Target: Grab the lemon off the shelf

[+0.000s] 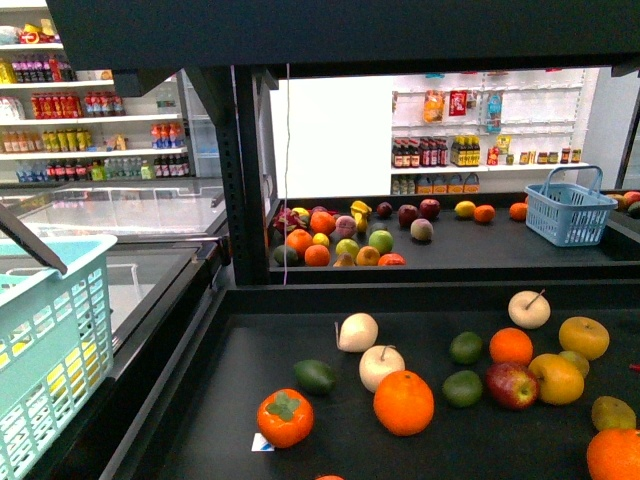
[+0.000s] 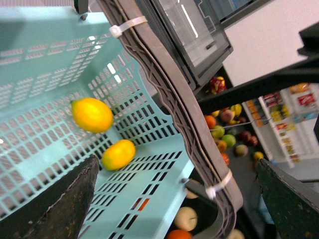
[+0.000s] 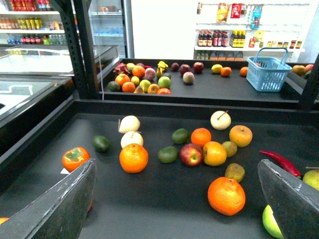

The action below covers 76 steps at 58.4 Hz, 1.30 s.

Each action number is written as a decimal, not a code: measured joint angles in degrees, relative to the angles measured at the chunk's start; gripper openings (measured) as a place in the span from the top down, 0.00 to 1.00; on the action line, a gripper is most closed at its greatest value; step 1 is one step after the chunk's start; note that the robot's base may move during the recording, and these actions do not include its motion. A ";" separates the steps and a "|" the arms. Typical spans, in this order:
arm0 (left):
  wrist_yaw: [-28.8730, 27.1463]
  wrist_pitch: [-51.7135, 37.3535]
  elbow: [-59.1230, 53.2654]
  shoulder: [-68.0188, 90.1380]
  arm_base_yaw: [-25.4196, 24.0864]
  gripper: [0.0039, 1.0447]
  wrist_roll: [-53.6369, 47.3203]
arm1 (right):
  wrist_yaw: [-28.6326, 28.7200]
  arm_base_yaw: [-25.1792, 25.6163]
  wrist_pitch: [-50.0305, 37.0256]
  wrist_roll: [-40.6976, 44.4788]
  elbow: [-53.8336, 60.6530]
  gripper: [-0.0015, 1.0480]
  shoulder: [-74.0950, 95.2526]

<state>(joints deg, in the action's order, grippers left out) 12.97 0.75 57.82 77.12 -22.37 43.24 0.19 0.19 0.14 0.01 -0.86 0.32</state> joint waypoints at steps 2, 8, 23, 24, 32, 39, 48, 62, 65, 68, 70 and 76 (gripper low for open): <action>-0.90 1.70 -0.11 -1.77 0.50 0.08 -2.47 | 0.00 0.00 0.00 0.00 0.00 0.07 0.00; -3.69 7.45 -2.12 -9.22 2.03 0.08 -12.68 | 0.00 0.00 0.00 0.00 0.00 0.07 0.00; 0.42 -3.13 -18.27 -33.46 7.17 0.31 -36.30 | 0.07 0.00 0.00 -0.02 0.00 0.07 0.00; 0.26 -3.08 -19.08 -34.56 7.76 0.33 -36.63 | 0.04 0.00 0.00 0.00 0.00 0.07 0.00; -11.52 1.07 -28.59 -48.59 19.28 0.58 -41.16 | -0.02 0.00 0.00 0.00 0.00 0.07 -0.02; -12.81 0.22 -34.73 -55.36 22.03 0.81 -42.18 | 0.00 0.00 0.00 0.00 0.00 0.07 -0.07; -12.87 -1.88 -40.98 -58.77 22.23 0.98 -42.53 | 0.00 0.00 0.00 0.00 0.00 0.07 -0.04; -12.96 -3.15 -47.28 -63.84 22.23 0.98 -42.60 | 0.02 0.00 0.00 0.00 0.00 0.07 -0.04; -12.96 0.20 -48.26 -67.23 22.23 0.98 -42.62 | 0.00 0.00 0.00 0.00 0.00 0.07 -0.04; -12.98 0.61 -49.31 -69.70 22.25 0.98 -42.62 | -0.02 0.00 0.00 0.00 0.00 0.07 -0.04; -12.98 0.61 -49.62 -70.38 22.25 0.98 -42.62 | -0.02 0.00 0.00 0.00 0.00 0.07 -0.04; -12.98 0.57 -51.23 -71.52 22.25 0.98 -42.62 | 0.02 0.00 0.00 0.00 0.00 0.07 -0.07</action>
<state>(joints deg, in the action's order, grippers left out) -0.01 1.32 6.59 5.61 -0.12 0.62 0.21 0.19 0.14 0.01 -0.86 0.25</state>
